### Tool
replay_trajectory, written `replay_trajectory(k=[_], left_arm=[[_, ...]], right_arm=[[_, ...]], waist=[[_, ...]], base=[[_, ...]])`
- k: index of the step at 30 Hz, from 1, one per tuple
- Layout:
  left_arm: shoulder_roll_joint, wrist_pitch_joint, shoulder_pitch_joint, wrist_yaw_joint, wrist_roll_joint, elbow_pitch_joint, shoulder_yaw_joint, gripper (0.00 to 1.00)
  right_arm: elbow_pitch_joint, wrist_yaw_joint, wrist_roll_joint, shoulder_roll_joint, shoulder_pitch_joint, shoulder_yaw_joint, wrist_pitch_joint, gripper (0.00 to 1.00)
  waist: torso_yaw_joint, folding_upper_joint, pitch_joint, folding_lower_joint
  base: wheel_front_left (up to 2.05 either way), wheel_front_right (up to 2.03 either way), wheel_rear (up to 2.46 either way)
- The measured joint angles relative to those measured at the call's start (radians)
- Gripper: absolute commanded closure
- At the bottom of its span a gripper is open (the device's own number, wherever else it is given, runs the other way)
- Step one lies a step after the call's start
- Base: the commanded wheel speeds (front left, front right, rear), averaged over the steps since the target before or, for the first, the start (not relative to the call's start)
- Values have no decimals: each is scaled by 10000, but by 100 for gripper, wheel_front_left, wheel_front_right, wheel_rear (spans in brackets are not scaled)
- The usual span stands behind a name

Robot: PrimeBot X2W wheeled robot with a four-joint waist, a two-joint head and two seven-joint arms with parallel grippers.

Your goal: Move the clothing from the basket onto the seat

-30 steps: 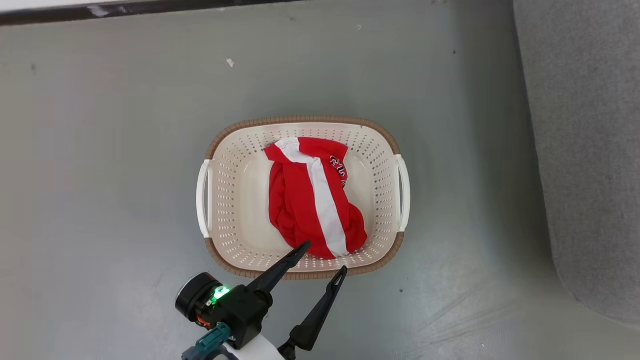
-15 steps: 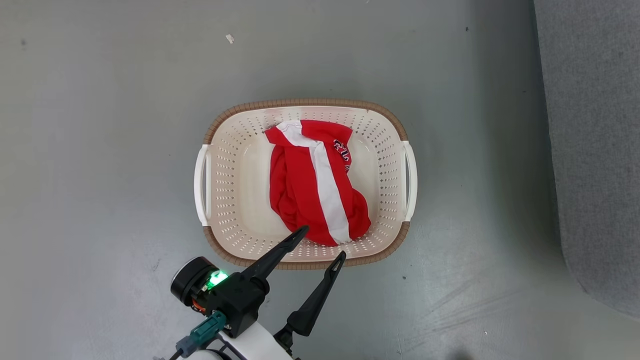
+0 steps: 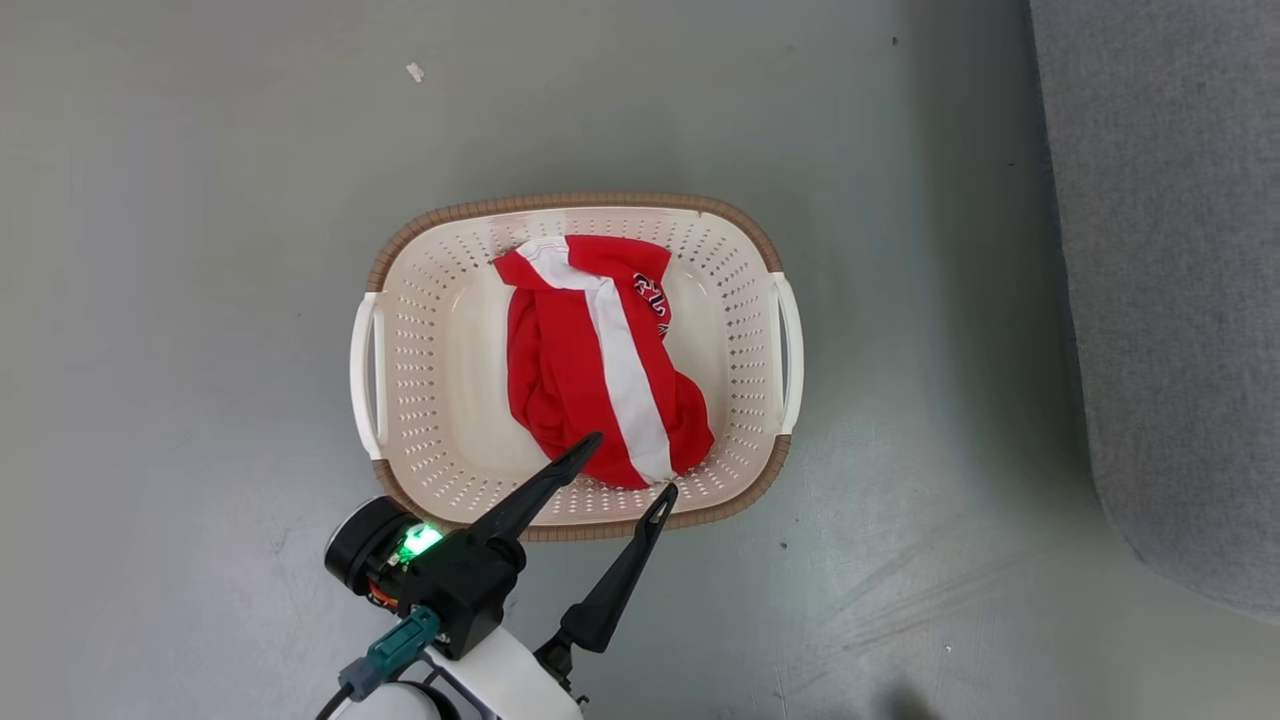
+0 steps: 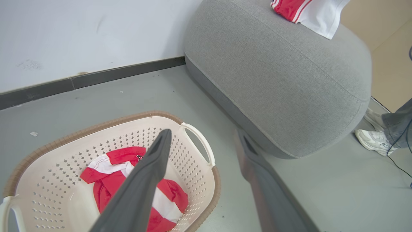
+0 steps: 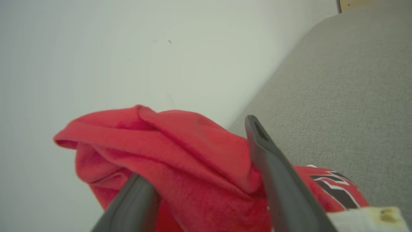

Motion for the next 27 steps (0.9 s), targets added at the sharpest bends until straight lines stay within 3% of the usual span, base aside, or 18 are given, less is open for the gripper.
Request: replay_trajectory(k=[17, 27], left_arm=[[38, -8, -234, -4, -2, 228, 125, 0], [-40, -98, -242, -4, -107, 424, 190, 0]], right_arm=[[157, 0, -857, 855, 917, 585, -6, 0], [443, 0, -775, 598, 2078, 199, -88, 0]], waist=[[-688, 0, -417, 0], [-1094, 0, -850, 0]], base=[[0, 0, 0], [0, 0, 0]])
